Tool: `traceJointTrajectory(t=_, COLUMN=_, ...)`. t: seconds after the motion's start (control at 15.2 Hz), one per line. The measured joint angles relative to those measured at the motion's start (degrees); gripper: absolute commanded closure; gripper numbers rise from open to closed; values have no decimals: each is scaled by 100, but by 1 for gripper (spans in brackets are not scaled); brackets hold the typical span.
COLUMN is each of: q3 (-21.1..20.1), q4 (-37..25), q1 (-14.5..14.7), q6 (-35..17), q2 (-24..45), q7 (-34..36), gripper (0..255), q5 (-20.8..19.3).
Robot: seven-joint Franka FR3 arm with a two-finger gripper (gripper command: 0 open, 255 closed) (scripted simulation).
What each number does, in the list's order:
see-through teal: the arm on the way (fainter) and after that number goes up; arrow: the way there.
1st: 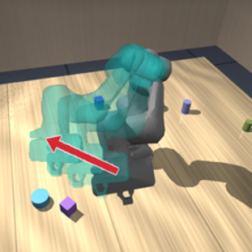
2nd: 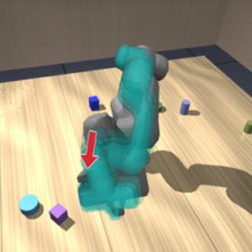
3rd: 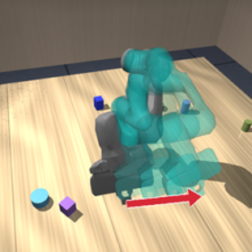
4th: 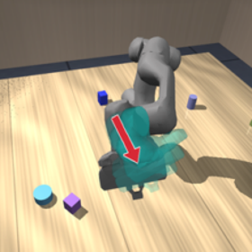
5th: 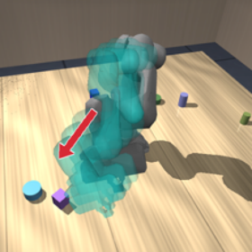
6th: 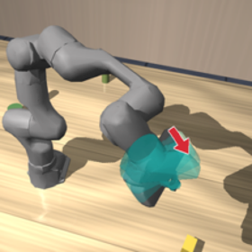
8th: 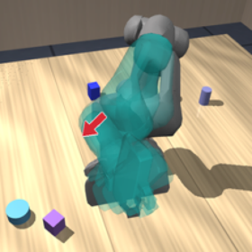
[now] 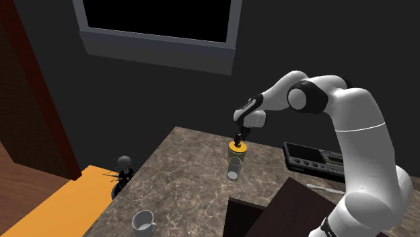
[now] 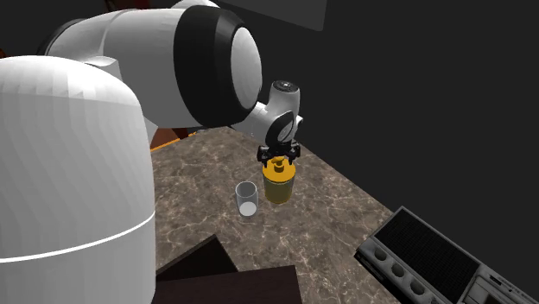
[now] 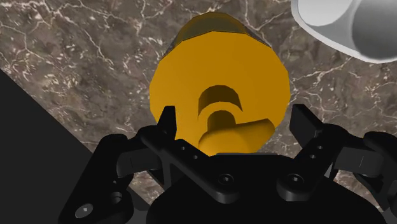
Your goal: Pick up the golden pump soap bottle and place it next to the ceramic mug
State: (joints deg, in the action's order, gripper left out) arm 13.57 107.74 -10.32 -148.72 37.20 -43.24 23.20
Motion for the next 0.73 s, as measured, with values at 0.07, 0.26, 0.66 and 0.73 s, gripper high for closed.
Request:
traceJointTrajectory(t=0.07, q3=-1, q4=-2, q1=-2, q6=-1, q2=3, q7=-2, gripper=0, q5=1)
traceJointTrajectory(t=0.26, q3=-1, q4=-2, q1=-3, q6=-3, q2=4, q7=-3, gripper=255, q5=2)
traceJointTrajectory(t=0.66, q3=2, q4=-4, q1=-5, q6=-6, q2=-5, q7=-4, gripper=255, q5=2)
traceJointTrajectory(t=0.73, q3=2, q4=-3, q1=-5, q6=-7, q2=-5, q7=-4, gripper=255, q5=2)
